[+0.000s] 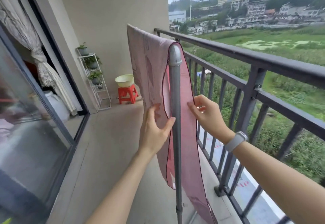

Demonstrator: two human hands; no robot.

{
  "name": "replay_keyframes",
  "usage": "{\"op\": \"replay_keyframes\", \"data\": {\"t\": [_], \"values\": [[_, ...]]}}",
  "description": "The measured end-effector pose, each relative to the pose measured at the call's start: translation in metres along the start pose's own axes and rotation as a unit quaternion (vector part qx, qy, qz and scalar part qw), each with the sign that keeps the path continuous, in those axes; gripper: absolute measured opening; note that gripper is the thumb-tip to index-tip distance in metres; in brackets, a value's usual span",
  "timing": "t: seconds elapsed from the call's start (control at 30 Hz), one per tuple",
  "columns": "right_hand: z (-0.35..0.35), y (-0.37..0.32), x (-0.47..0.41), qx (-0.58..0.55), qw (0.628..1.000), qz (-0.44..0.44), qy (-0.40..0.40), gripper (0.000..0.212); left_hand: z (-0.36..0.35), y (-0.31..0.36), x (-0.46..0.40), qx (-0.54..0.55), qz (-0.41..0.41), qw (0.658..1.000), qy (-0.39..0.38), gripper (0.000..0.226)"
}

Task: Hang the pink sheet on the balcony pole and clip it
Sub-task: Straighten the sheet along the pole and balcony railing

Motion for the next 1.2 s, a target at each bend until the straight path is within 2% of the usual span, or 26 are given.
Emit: {"op": "replay_keyframes", "data": {"t": [0.1,0.2,0.4,0.53,0.6,0.73,0.8,0.87,0.93,1.03,1.13,1.2], "values": [[-0.007,0.014,0.028,0.008,0.999,-0.024,-0.022,0.018,-0.015,-0.013,0.004,-0.010,0.022,0.999,-0.021,0.046],[-0.012,0.021,0.044,0.021,0.999,-0.028,-0.038,0.017,-0.009,-0.017,-0.002,0.040,0.023,0.998,0.031,0.009],[-0.019,0.026,0.057,0.051,0.997,-0.055,-0.016,0.022,0.021,-0.033,-0.003,0.102,0.080,0.977,0.171,0.023],[-0.021,0.035,0.059,0.028,0.991,-0.128,0.041,0.018,0.047,-0.030,-0.006,0.099,0.049,0.974,0.196,0.018],[-0.025,0.036,0.061,0.003,0.986,-0.152,0.062,0.019,0.047,-0.024,0.007,0.078,0.013,0.984,0.162,0.020],[-0.033,0.031,0.066,-0.046,0.981,-0.176,0.068,0.014,0.011,-0.010,0.053,0.074,-0.039,0.996,0.033,0.027],[-0.033,0.025,0.070,-0.060,0.979,-0.175,0.080,0.005,-0.002,-0.013,0.060,0.099,-0.033,0.994,-0.015,0.025],[-0.032,0.017,0.078,-0.063,0.979,-0.171,0.089,0.014,-0.006,-0.025,0.054,0.124,-0.016,0.991,-0.053,0.023],[-0.034,0.008,0.088,-0.054,0.980,-0.167,0.093,0.021,-0.004,-0.042,0.048,0.130,-0.027,0.987,-0.085,0.022],[-0.041,-0.003,0.101,-0.019,0.981,-0.166,0.097,0.018,-0.009,-0.071,0.047,0.084,-0.035,0.988,-0.128,0.022],[-0.052,-0.016,0.103,0.035,0.986,-0.150,0.069,0.012,-0.015,-0.095,0.043,0.011,-0.034,0.992,-0.125,0.022],[-0.059,-0.025,0.099,0.086,0.985,-0.142,0.046,0.023,-0.018,-0.105,0.044,0.004,-0.019,0.990,-0.138,0.031]]}}
Point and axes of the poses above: each hand's wrist, its own x-axis away from the middle knuckle, its own z-axis out of the back of the hand, y = z × x, the point moved 6 cm from there along -x, towards the middle knuckle, and after that the axes turned 7 degrees about z, right-handed, at the moved point
